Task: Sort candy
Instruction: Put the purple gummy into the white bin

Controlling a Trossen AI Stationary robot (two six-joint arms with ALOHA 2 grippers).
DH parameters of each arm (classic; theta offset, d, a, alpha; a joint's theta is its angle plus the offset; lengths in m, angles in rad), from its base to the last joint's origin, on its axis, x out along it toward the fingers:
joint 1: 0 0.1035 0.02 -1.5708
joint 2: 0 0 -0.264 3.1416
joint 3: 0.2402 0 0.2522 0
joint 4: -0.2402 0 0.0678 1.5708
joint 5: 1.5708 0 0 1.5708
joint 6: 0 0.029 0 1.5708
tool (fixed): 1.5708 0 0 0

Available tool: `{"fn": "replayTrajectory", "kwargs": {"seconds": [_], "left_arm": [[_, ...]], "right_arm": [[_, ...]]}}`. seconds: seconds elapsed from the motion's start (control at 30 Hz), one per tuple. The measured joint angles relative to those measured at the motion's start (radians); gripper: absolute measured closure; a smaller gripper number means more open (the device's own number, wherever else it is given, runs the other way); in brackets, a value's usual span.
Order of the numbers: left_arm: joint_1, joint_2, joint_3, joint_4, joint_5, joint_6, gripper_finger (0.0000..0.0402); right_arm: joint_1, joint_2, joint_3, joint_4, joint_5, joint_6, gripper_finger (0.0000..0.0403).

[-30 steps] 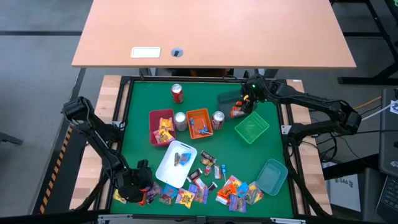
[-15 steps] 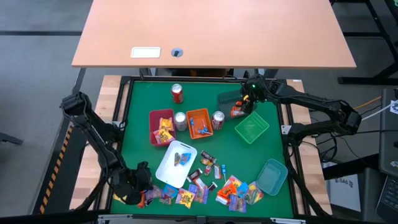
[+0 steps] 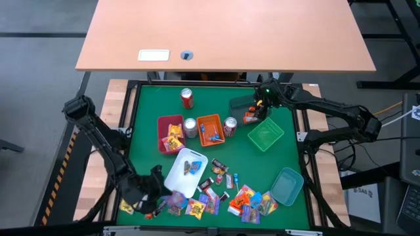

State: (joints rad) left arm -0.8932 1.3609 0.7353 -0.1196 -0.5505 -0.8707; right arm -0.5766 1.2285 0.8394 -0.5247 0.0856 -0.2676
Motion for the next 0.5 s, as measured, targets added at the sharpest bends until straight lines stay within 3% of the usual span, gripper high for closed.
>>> {"fn": "replayTrajectory", "kwargs": {"seconds": [0.2,0.5], "left_arm": [[0.081,0.0,0.005,0.001,-0.099,0.016,0.0401],[0.202,0.0,0.005,0.0,-0.073,0.017,0.0401]], "right_arm": [[0.001,0.0,0.0,-0.009,0.0,0.007,0.0136],[0.001,0.0,0.022,-0.173,0.0,0.008,0.0136]]}}
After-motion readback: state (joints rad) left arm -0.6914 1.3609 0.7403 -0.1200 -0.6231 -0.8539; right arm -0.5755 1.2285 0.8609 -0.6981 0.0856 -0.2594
